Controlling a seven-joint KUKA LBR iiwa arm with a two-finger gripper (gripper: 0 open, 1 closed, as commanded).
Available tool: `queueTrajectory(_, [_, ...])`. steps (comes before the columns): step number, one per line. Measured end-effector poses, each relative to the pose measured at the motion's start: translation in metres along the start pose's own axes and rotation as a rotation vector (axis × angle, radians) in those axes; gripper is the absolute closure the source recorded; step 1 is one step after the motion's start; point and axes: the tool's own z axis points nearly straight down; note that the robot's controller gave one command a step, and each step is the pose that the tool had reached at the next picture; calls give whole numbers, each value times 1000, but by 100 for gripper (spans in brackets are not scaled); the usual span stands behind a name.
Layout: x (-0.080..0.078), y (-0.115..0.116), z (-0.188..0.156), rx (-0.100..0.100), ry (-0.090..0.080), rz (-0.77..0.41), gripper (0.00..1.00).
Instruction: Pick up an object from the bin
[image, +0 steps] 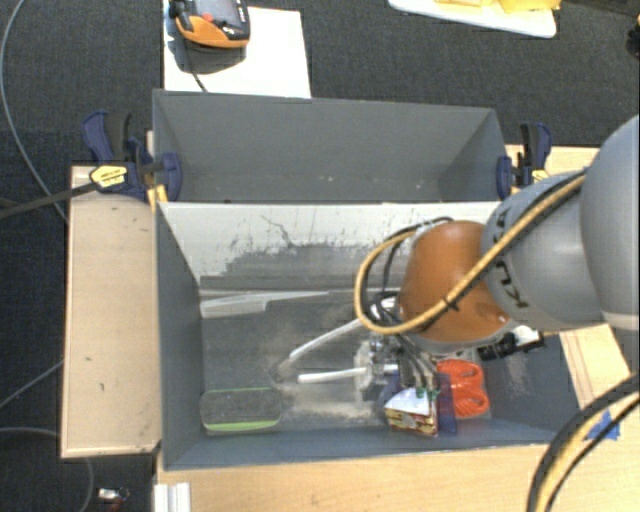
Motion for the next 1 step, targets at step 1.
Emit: queueTrajectory(1, [0, 0, -34, 0, 3, 0, 100])
